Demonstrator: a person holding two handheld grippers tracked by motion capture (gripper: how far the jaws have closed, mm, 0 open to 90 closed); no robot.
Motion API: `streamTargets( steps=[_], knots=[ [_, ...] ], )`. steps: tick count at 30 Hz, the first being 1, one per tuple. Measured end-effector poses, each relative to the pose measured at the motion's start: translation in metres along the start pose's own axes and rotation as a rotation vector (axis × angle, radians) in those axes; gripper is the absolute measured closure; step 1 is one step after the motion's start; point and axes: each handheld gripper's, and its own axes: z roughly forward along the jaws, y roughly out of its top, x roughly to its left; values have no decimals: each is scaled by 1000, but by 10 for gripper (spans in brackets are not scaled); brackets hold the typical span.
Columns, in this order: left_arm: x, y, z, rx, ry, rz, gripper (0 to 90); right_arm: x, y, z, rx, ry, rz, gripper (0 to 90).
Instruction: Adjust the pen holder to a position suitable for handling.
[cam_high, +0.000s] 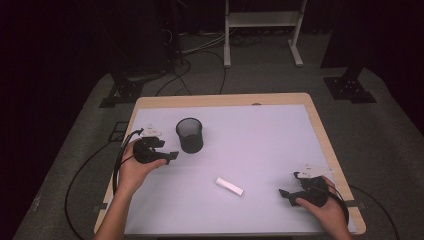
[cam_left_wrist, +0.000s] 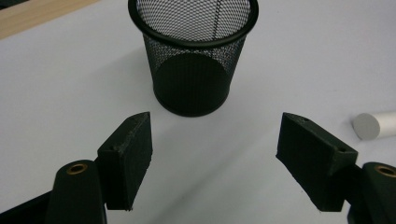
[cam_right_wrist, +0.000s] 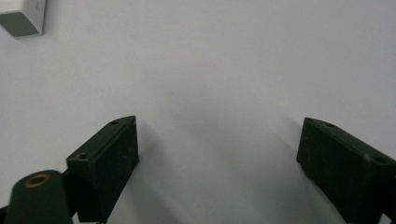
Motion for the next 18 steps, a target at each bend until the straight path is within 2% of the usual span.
streamTargets(
  steps=[6,18],
  knots=[
    [5,16,1,1,-9,1,261,0,0,0,0,0,0,116],
    [18,35,7,-6,-16,-27,261,0,0,0,-1,0,1,116]
  ],
)
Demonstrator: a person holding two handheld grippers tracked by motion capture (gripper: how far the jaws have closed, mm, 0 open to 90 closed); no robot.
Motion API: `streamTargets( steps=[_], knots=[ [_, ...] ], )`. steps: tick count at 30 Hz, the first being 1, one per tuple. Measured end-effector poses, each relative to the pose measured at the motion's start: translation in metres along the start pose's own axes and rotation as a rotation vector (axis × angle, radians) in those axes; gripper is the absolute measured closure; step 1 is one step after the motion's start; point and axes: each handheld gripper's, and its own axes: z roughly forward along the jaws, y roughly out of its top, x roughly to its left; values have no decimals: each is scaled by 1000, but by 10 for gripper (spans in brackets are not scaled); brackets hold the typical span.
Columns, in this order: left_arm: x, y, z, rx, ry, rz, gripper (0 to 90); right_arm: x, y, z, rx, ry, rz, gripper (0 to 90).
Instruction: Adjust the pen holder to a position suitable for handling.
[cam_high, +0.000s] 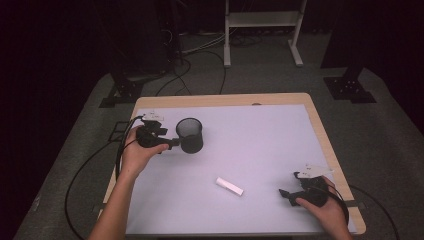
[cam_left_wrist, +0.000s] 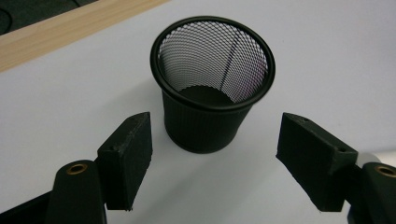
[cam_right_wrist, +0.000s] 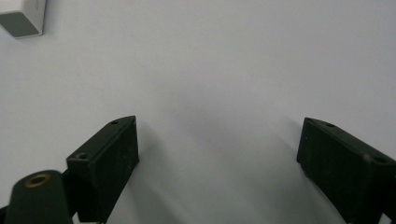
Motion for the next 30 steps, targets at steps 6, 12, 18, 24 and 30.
streamTargets(
  steps=[6,12,18,24,30],
  knots=[
    [3,7,3,-3,7,-4,260,0,0,0,0,0,0,117],
    [8,17,8,-6,18,-14,262,0,0,0,0,1,-1,116],
    [10,26,14,4,29,-8,274,0,0,0,0,1,-1,116],
    [10,32,20,9,47,-16,274,0,0,0,0,1,0,116],
    [15,36,32,30,58,-14,282,0,0,0,0,1,-1,116]
  ],
)
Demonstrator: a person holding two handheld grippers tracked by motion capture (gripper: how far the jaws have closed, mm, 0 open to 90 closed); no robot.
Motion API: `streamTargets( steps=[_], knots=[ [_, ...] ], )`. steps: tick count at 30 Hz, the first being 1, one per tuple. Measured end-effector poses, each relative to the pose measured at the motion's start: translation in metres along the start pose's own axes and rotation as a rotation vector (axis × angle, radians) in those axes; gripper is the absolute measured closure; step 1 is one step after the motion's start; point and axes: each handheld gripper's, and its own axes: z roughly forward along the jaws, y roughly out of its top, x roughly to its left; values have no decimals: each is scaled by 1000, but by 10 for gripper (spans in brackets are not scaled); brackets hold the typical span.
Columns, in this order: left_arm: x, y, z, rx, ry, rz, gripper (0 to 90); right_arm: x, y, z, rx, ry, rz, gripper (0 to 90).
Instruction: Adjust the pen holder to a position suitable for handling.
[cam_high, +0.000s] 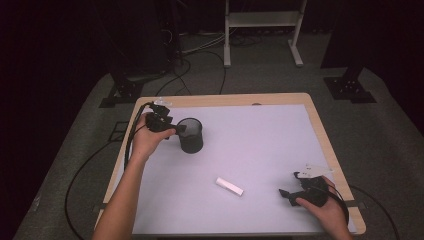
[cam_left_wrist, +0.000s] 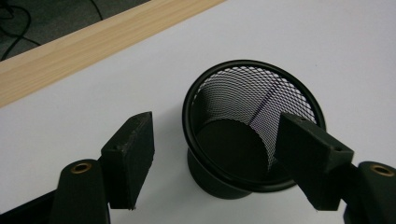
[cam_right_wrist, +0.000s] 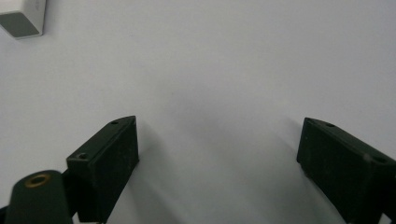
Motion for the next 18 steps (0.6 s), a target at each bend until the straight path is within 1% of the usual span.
streamTargets(
  steps=[8,12,14,15,16,18],
  knots=[
    [6,2,12,25,8,4,316,0,0,0,0,0,0,116],
    [9,1,17,26,9,-3,350,0,0,0,0,0,0,116],
    [11,0,20,30,2,0,372,0,0,0,0,0,0,116],
    [11,0,22,39,-5,0,379,0,0,0,0,0,0,116],
    [11,-1,24,46,0,7,388,0,0,0,0,0,0,116],
    [12,-1,27,52,0,9,414,0,0,0,0,0,0,116]
  ],
)
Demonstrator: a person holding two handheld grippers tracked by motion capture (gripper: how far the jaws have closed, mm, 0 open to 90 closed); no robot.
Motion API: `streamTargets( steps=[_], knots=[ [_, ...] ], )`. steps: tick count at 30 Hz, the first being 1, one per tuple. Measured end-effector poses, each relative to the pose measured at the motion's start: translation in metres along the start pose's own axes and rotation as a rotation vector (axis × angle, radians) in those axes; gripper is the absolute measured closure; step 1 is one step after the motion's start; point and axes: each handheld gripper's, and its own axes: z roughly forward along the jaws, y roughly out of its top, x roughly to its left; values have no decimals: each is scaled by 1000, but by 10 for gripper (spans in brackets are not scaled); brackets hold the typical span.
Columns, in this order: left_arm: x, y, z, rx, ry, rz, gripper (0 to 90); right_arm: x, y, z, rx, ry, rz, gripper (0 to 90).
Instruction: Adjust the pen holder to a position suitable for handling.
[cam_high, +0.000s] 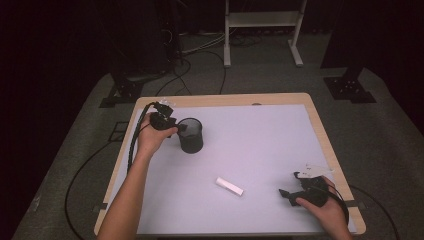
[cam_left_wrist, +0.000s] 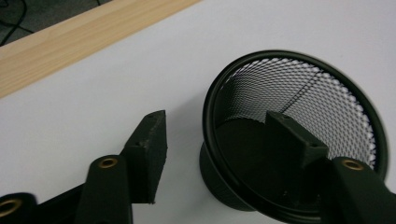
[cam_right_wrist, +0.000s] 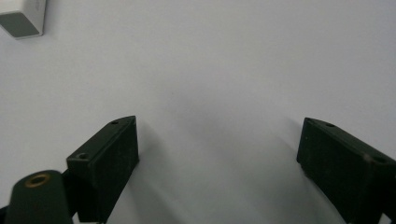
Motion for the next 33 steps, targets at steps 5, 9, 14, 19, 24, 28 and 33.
streamTargets(
  steps=[5,9,14,19,24,28,33],
  knots=[
    [1,0,7,17,-9,-2,477,0,0,0,0,0,1,116],
    [0,0,10,22,-9,1,507,0,0,0,0,0,1,117],
    [-2,1,14,31,0,-3,579,0,0,0,0,0,1,116],
    [-3,2,14,31,11,-1,645,0,0,0,0,0,0,116],
    [-5,2,17,53,18,6,680,0,0,0,0,0,1,116],
    [-5,2,20,68,29,9,718,0,0,0,0,0,1,116],
    [-5,2,19,69,40,8,761,0,0,0,0,1,1,117]
  ],
)
